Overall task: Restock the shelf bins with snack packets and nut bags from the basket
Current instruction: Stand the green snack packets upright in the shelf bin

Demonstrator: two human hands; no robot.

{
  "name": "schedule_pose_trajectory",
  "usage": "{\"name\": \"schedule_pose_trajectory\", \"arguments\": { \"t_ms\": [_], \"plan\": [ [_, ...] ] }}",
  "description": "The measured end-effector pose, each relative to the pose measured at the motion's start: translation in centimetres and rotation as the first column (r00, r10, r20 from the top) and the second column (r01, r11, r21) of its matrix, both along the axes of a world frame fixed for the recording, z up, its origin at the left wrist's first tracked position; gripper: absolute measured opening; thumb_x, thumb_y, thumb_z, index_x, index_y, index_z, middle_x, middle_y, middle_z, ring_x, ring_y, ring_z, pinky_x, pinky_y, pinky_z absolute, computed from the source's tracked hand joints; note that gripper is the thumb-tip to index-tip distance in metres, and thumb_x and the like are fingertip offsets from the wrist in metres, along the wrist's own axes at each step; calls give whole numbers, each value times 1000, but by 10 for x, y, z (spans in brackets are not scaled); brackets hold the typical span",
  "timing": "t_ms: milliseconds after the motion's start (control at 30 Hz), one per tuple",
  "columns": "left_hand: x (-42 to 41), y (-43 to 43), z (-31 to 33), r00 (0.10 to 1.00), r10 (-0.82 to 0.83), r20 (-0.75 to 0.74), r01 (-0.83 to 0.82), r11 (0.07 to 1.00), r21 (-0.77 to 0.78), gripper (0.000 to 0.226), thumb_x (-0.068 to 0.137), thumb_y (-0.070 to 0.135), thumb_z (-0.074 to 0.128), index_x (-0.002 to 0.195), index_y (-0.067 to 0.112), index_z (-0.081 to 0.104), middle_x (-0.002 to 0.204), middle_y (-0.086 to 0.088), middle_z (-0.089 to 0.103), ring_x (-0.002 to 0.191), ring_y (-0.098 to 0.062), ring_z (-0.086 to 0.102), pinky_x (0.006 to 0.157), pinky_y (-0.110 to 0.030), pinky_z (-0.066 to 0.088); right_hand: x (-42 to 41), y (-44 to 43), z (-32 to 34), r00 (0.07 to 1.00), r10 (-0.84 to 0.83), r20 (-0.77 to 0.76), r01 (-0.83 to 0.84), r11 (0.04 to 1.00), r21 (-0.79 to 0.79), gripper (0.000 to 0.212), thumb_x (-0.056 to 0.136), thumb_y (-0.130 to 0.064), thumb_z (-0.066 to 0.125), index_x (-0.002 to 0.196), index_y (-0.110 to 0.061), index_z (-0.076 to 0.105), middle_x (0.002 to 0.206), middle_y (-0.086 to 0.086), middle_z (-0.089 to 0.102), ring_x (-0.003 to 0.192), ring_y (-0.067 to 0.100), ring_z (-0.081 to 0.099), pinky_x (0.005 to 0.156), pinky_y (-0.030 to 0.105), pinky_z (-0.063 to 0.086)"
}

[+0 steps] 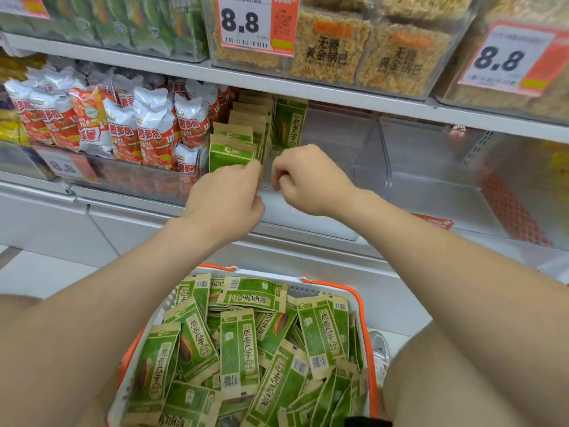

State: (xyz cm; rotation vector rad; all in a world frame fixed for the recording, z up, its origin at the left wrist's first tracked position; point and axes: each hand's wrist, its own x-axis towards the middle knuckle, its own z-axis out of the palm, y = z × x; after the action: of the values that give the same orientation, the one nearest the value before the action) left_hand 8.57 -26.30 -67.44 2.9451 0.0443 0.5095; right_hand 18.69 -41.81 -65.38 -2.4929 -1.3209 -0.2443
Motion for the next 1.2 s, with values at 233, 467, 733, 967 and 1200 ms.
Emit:
{"name": "schedule_pose_trajectory", "arguments": {
  "t_ms": [233, 467, 733, 967, 1200],
  "plan": [
    [-31, -26, -37, 765, -73, -640, 202, 971, 130, 41, 95, 46, 60, 129, 24, 59, 116, -4, 66, 111, -30, 65, 83, -40, 55, -63, -20, -44, 939, 75, -337, -259, 798, -544, 16, 80, -9, 58, 77, -15, 73, 73, -3, 70, 71, 23, 61, 64, 31, 48],
    [-31, -51, -65, 523, -174, -835, 354, 935, 27, 53, 100, 48, 58, 148, 27, 49, 144, -6, 56, 125, -29, 59, 102, -44, 51, -81, -54, -126, 953, 18, -302, -285, 388, -877, 51, 94, -11, 62, 144, -18, 53, 124, 9, 61, 83, 23, 53, 51, 31, 36],
    [-25, -59, -67, 480, -168, -861, 397, 917, 42, 50, 104, 45, 54, 150, 28, 46, 148, -5, 52, 127, -28, 57, 101, -41, 50, -87, -87, -189, 932, -27, -360, -322, 393, -862, 92, 82, -12, 81, 155, -36, 30, 165, 11, 6, 85, 26, 62, 63, 39, 58],
    [-22, -54, -71, 451, -162, -878, 358, 934, 12, 43, 107, 41, 48, 148, 32, 48, 144, -2, 55, 128, -25, 56, 105, -43, 49, -85, -77, -179, 872, -242, -426, -157, 687, -710, 21, 100, -40, 48, 120, -36, 44, 144, 10, 25, 100, 39, 53, 85, 49, 52],
    [-24, -42, -53, 513, -37, -858, 110, 994, 23, 59, 102, 10, 45, 158, 12, 25, 134, -15, 61, 87, -23, 62, 64, -32, 51, -81, -56, -151, 774, -194, -603, -59, 926, -373, 33, 88, -25, 64, 109, -25, 38, 110, 6, 36, 81, 30, 55, 77, 50, 54]
  ]
}}
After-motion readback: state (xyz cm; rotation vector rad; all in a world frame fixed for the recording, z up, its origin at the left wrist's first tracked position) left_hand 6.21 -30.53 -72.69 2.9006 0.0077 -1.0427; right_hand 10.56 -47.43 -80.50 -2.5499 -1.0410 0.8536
